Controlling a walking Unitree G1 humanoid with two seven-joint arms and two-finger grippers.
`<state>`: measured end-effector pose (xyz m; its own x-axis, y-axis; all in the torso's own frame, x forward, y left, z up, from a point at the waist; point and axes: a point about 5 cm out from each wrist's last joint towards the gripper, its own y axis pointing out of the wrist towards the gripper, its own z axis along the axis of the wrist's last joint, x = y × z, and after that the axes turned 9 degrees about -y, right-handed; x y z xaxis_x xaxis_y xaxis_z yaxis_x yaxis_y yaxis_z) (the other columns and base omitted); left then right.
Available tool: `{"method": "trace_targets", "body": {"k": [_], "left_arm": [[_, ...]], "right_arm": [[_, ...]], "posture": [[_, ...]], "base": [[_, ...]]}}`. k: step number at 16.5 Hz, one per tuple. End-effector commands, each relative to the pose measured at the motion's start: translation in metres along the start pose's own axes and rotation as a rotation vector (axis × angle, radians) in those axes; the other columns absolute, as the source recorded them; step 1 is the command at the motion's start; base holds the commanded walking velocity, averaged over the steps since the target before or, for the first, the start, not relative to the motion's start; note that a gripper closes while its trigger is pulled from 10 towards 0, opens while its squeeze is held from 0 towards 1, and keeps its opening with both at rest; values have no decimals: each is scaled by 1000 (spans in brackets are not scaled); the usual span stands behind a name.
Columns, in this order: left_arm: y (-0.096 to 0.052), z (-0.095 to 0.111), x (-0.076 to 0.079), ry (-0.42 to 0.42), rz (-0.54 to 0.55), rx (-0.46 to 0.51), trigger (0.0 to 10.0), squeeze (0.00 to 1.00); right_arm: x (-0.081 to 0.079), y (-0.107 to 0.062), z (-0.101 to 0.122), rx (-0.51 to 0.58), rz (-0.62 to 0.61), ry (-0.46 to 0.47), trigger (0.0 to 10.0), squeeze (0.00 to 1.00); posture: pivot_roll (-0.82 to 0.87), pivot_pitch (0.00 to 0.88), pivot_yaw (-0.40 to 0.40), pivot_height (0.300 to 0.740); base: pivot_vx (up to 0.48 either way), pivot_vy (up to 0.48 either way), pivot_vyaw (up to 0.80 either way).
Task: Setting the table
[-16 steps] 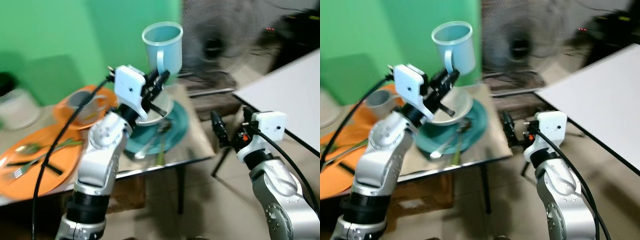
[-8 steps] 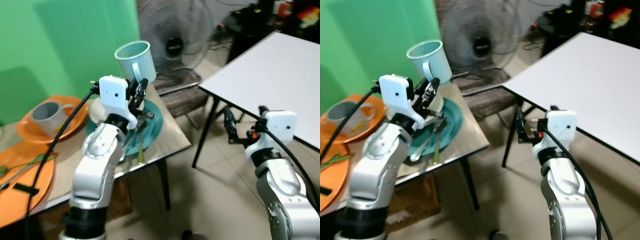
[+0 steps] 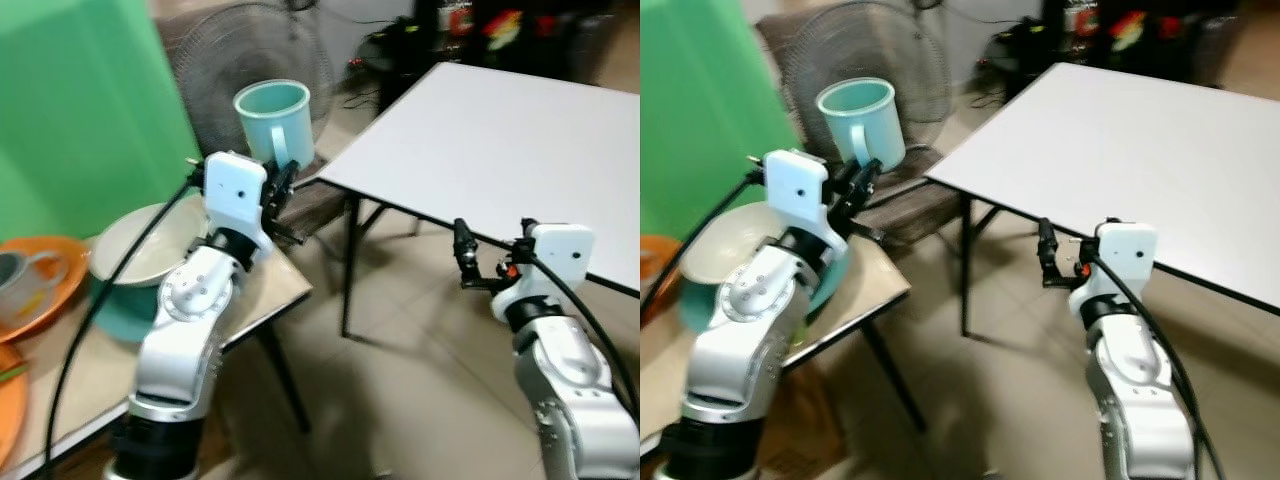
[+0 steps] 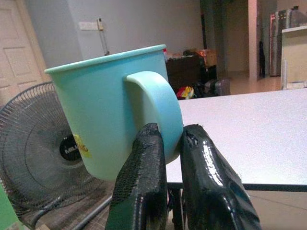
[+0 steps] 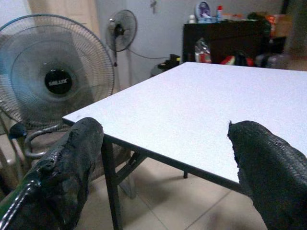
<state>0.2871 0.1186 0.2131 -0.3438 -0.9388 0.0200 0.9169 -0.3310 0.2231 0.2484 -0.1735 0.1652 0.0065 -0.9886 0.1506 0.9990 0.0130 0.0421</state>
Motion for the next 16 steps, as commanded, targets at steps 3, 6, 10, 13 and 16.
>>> {"method": "trace_targets", "body": {"k": [3, 6, 10, 13, 16], "left_arm": [[-7, -10, -15, -5, 96, -40, 10000, 0], [-16, -14, -26, 50, 123, -69, 10000, 0], [-24, -13, -38, 35, 179, -60, 10000, 0], [-25, -13, -39, 21, 184, -58, 10000, 0], [-25, -14, -41, 6, 174, -69, 10000, 0]], "right_arm": [[-3, 2, -4, -23, 20, -22, 10000, 0], [-5, 6, -5, -27, 26, -17, 10000, 0], [-11, 13, -6, -32, 53, -11, 10000, 0], [-11, 16, -7, -44, 54, -14, 10000, 0], [-15, 17, -9, -48, 90, 19, 10000, 0]], "posture": [[-119, 0, 69, 740], [-103, 0, 42, 740], [-84, 0, 16, 740], [-79, 0, 16, 740], [-83, 0, 31, 740]], "base": [[0, 0, -800], [0, 0, -800], [0, 0, -800], [299, 0, -800], [395, 0, -479]]}}
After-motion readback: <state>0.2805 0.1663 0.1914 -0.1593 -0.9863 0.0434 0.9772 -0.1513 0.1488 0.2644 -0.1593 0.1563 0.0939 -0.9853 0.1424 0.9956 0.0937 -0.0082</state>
